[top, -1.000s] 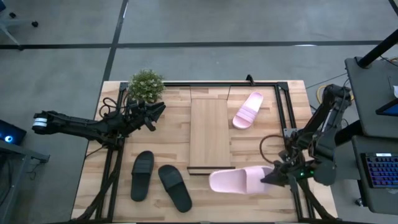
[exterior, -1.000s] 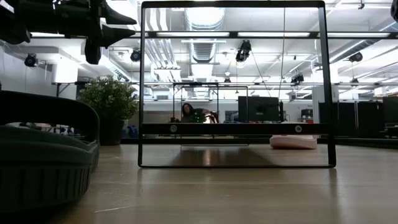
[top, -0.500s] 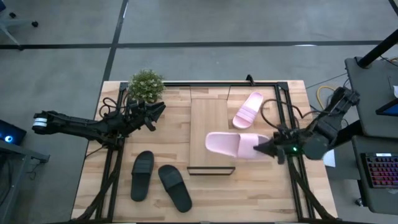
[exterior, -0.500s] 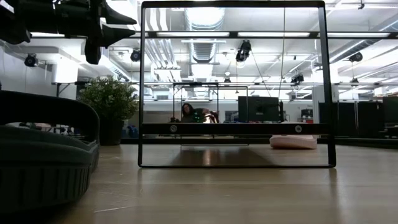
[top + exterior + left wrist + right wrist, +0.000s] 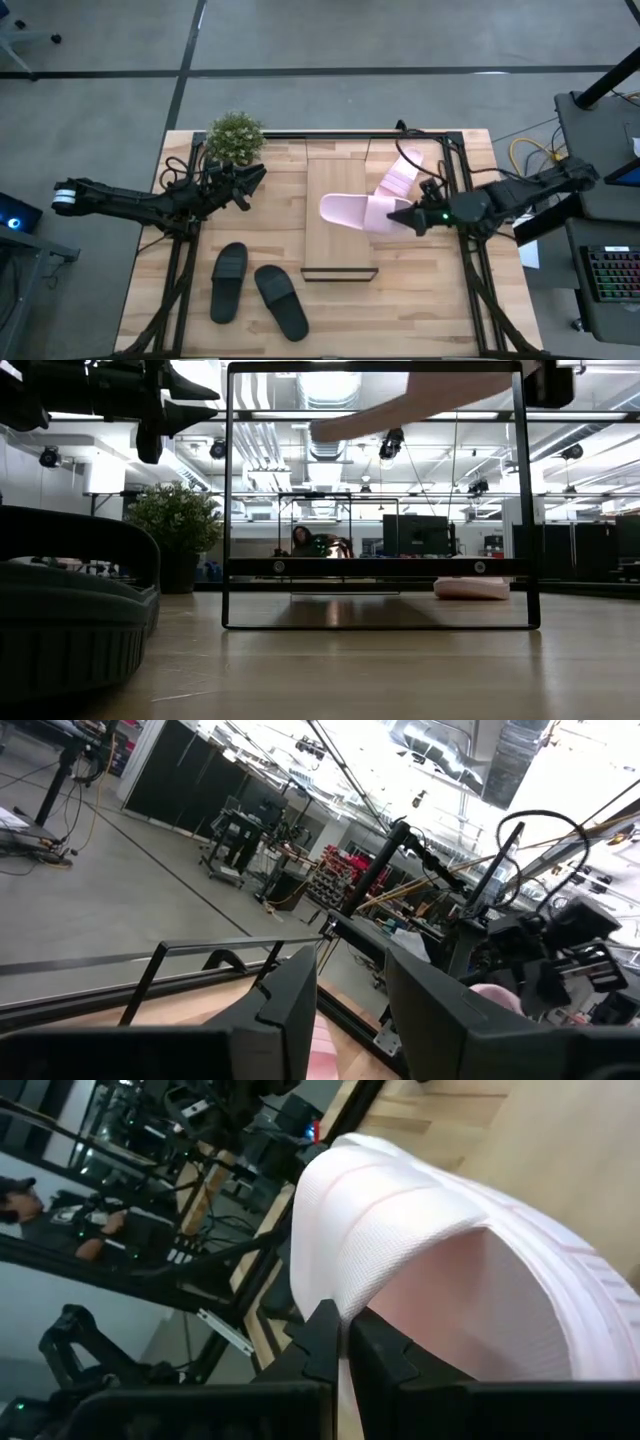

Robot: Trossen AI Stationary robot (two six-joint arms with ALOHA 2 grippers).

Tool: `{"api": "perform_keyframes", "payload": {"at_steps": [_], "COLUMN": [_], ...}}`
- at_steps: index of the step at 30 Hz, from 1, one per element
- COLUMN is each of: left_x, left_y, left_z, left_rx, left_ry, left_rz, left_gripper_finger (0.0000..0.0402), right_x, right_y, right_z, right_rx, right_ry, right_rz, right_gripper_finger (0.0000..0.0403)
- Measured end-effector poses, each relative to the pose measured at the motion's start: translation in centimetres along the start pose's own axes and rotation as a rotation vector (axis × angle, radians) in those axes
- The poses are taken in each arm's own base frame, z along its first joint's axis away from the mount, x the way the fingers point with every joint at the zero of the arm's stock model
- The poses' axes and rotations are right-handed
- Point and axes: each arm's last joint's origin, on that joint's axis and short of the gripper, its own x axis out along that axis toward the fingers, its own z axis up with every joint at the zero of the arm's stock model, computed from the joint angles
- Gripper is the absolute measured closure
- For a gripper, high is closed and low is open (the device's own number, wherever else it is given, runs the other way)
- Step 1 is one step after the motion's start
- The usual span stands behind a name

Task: Pick and place slides into the shelf
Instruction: Put the bottom pink slide on the shelf

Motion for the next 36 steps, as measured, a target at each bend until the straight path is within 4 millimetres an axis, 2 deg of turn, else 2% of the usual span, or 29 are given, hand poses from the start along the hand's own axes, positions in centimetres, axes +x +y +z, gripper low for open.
{"api": "perform_keyframes", "payload": {"at_steps": [10,20,25,30,36], "left_x": [0.0,0.0,0.0,0.0,0.0], "left_y": [0.0,0.0,0.0,0.0,0.0], "left_z": [0.0,0.0,0.0,0.0,0.0], "left_rx": [0.001,0.001,0.001,0.001,0.001], "left_ry": [0.002,0.002,0.002,0.002,0.002], "left_rz": [0.001,0.0,0.0,0.001,0.001], "left_gripper_finger": [0.0294,0.0294,0.0294,0.0294,0.0294], "right_x": [3.5,7.1,7.6,7.6,7.5], "right_y": [-2.3,-4.6,-5.3,-6.6,-7.1], "right_z": [0.3,-2.0,-2.6,-3.4,-4.3], "right_rx": [0.023,0.069,0.102,0.135,0.174], "right_ry": [0.116,0.185,0.189,0.203,0.195], "right_rz": [-0.019,0.0,0.073,0.088,0.169], "right_gripper_finger": [0.0395,0.0395,0.0395,0.0395,0.0395]}}
